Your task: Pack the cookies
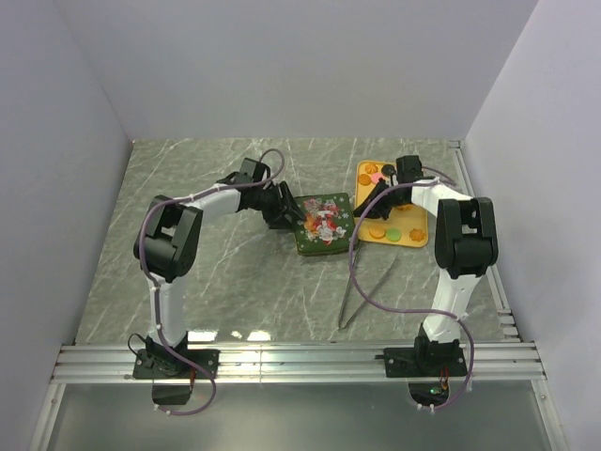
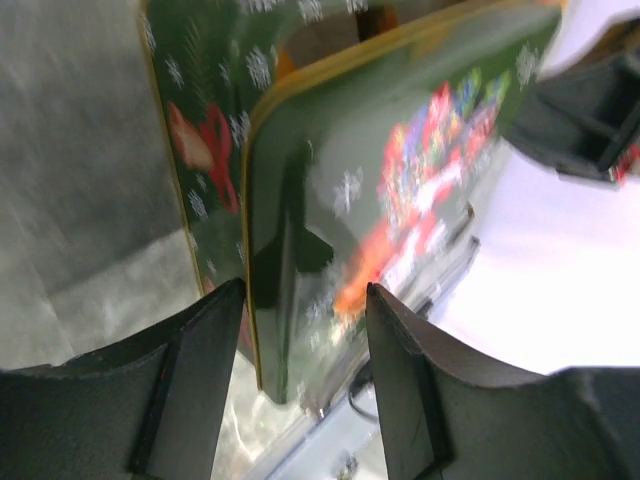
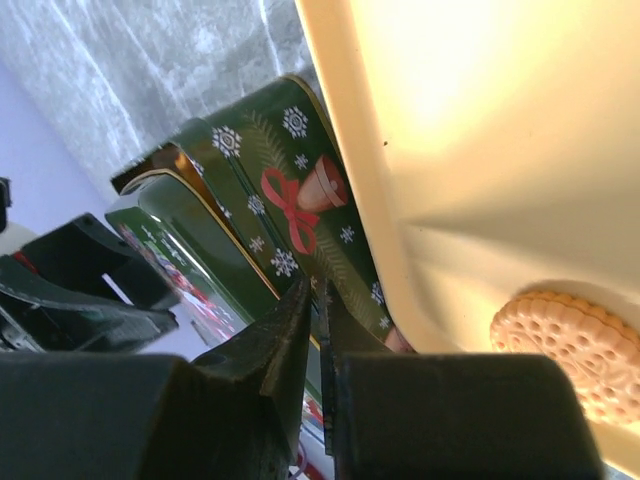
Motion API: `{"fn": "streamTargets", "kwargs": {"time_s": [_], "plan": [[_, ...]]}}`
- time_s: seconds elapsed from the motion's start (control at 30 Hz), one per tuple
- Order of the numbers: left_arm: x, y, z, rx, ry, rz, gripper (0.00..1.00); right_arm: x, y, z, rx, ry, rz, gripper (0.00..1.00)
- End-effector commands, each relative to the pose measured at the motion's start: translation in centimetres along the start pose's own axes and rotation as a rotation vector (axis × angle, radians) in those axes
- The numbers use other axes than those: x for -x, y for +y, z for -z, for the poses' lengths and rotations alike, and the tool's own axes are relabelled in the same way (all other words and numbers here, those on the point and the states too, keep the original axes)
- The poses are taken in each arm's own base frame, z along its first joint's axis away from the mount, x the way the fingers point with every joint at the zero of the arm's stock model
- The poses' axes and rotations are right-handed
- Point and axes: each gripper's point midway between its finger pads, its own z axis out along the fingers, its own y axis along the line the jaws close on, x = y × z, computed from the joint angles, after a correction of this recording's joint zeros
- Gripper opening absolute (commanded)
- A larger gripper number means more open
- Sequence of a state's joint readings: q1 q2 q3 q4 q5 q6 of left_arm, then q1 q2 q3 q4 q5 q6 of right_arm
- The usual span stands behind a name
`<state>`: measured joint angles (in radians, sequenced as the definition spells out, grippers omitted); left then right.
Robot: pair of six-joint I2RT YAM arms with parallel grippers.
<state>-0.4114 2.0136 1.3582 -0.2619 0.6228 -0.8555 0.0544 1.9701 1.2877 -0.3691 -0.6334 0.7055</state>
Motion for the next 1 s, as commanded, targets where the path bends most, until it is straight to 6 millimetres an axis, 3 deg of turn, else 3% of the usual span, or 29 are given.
{"fn": "streamTargets", "kwargs": {"time_s": [0.0, 0.17, 0.2, 0.27, 0.3, 0.47, 0.67, 0.97], "plan": [[2.6, -1.1, -1.2, -0.012, -0.068, -0.073, 0.58, -1.4, 2.3, 0.4, 0.006, 0.043, 0.043, 0.17], [3.3, 0.0, -2.0, 0.026, -0.054, -0.044, 0.58, 1.2, 4.3, 4.2, -0.110, -0.116, 0.175, 0.27], [3.6, 0.1, -2.3, 0.028, -0.051, -0.037, 0.58, 1.2, 5.4, 5.6, -0.133, -0.141, 0.238, 0.28], [4.0, 0.2, -2.4, 0.027, -0.051, -0.030, 0.58, 1.5, 5.9, 6.8, -0.198, -0.197, 0.300, 0.29], [4.3, 0.2, -2.6, 0.024, -0.050, -0.031, 0.58, 0.8, 6.9, 7.7, -0.200, -0.212, 0.357, 0.29], [5.0, 0.3, -3.1, 0.011, -0.041, -0.023, 0.58, -3.6, 7.6, 8.7, -0.252, -0.196, 0.487, 0.29], [5.8, -0.1, -3.2, -0.002, -0.032, -0.044, 0.58, -11.4, 7.3, 5.8, -0.224, -0.036, 0.631, 0.27], [6.3, -0.7, -3.1, 0.005, -0.011, -0.095, 0.60, -15.3, 6.0, 0.8, -0.257, 0.137, 0.699, 0.24]]}}
